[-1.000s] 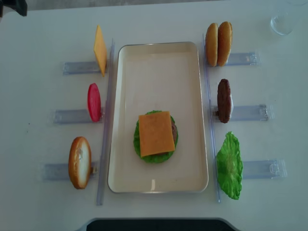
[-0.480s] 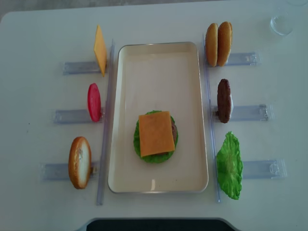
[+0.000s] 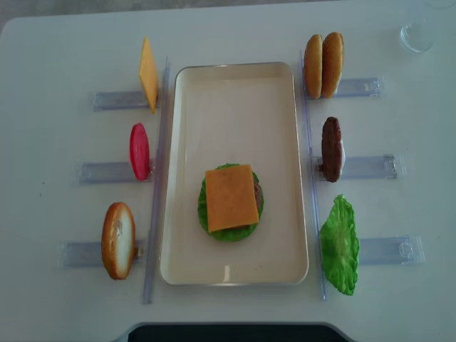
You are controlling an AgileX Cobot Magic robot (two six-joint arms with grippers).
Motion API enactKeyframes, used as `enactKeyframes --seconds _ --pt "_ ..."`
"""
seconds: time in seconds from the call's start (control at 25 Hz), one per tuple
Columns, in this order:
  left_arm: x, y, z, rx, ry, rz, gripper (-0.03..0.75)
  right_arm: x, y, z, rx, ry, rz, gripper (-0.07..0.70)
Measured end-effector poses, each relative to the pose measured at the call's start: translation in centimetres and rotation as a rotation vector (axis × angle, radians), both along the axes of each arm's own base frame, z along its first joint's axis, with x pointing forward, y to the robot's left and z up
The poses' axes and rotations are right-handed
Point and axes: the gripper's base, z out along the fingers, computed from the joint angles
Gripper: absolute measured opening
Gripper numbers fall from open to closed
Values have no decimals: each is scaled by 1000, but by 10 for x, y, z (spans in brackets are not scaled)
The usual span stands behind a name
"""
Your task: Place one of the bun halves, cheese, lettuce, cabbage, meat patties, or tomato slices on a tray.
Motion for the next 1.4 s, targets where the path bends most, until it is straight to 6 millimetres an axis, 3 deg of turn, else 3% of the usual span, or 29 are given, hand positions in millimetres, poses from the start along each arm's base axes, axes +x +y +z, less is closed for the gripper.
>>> enactKeyframes --seconds 0.32,0.72,1.04,1.28,1.4 --pt "-59 -2 -48 -2 -82 -5 444 0 0 0 0 0 0 515" --pt "-95 -5 -110 -23 -184 -25 444 0 0 0 0 0 0 515" --pt "-94 -7 -128 -36 -157 -33 444 0 0 0 0 0 0 515" --pt "-82 -6 -151 -39 -68 -31 444 0 0 0 0 0 0 515" --pt "-78 -6 -153 -38 -88 -32 443 0 0 0 0 0 0 515"
